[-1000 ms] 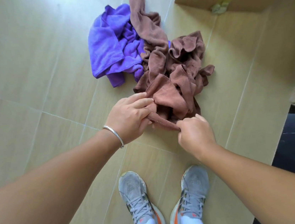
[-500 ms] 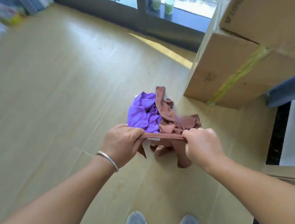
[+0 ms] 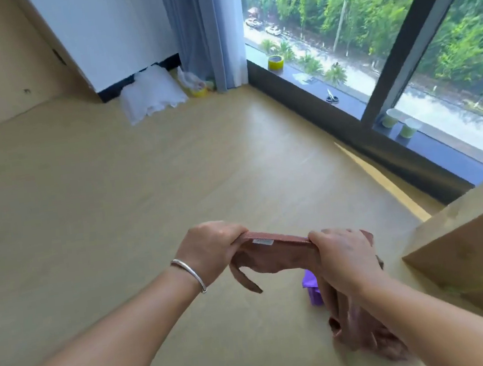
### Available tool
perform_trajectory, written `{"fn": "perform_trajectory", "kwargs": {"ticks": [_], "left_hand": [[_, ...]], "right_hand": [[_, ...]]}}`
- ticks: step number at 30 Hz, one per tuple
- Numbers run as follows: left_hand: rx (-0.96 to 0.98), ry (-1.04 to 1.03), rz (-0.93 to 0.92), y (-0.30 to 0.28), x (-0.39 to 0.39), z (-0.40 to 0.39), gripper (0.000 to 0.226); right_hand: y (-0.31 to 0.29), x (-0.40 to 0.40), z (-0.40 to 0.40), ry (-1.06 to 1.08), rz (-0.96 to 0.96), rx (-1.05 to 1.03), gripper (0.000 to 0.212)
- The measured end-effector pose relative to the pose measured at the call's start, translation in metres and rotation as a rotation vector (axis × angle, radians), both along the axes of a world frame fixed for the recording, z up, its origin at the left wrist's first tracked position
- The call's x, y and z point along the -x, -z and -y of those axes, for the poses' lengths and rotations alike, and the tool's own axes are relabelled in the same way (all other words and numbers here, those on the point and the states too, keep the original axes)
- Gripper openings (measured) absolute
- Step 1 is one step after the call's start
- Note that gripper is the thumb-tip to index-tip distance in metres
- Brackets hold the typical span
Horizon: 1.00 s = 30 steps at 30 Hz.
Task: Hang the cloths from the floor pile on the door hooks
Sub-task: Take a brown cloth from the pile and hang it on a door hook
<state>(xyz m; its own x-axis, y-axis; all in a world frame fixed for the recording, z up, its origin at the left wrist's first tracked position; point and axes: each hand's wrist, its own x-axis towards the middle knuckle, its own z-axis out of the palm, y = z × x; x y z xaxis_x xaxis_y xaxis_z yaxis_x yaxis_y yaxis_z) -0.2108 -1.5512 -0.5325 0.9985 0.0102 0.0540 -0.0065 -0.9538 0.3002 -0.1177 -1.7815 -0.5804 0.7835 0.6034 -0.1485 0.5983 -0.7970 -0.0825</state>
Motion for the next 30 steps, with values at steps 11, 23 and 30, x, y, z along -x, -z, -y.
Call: {"fn": "perform_trajectory", "kwargs": {"ticks": [11, 23, 30], "left_hand": [[-0.019, -0.284, 0.083, -0.029, 0.114, -0.091, 0.016], [-0.060, -0.452, -0.384, 0.094, 0.155, 0.062, 0.022], [-0.140, -0.678, -0.749, 0.166, 0.222, 0.084, 0.039]], "right_hand": [[-0.012, 0.033, -0.177, -0.193, -0.017, -0.174, 0.020], [0.069, 0.085, -0.113, -0.475, -0.137, 0.245, 0.046], [0.110, 0.113, -0.055, -0.595, -0.167, 0.286, 0.060]]}}
